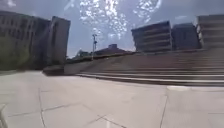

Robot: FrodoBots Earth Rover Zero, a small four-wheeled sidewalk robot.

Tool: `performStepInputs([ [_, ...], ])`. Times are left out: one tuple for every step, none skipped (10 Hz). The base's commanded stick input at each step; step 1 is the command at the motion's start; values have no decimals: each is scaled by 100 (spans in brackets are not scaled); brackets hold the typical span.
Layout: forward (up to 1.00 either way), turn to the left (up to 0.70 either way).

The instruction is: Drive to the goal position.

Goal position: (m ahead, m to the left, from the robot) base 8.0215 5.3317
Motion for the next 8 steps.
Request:
performStepInputs([
  [70,27],
  [70,27],
  [70,27],
  [70,27],
  [70,27],
  [70,27],
  [70,27],
  [70,27],
])
